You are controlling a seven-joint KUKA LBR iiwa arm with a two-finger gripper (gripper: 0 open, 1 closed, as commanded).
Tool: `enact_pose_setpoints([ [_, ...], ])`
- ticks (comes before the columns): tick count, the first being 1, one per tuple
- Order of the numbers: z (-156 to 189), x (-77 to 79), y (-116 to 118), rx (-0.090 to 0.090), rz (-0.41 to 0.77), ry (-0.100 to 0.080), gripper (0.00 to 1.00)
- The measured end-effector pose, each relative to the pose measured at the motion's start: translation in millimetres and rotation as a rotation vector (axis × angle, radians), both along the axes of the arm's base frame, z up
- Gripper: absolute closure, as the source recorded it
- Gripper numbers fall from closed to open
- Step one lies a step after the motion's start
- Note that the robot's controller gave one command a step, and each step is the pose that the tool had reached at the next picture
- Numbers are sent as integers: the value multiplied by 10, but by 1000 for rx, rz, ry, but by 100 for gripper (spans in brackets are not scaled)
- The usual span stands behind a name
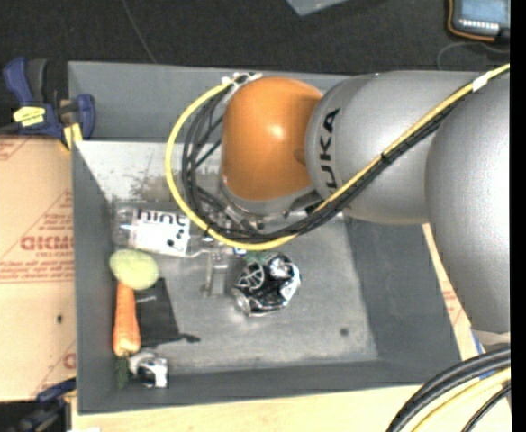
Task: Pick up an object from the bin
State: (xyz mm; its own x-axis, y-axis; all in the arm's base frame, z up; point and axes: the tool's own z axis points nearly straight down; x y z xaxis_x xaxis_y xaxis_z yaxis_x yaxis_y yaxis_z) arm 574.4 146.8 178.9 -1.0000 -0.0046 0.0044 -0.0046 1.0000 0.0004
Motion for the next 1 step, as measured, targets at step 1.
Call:
enact_pose_setpoints([
  [1,49,14,-9,1,-4,-7,0],
])
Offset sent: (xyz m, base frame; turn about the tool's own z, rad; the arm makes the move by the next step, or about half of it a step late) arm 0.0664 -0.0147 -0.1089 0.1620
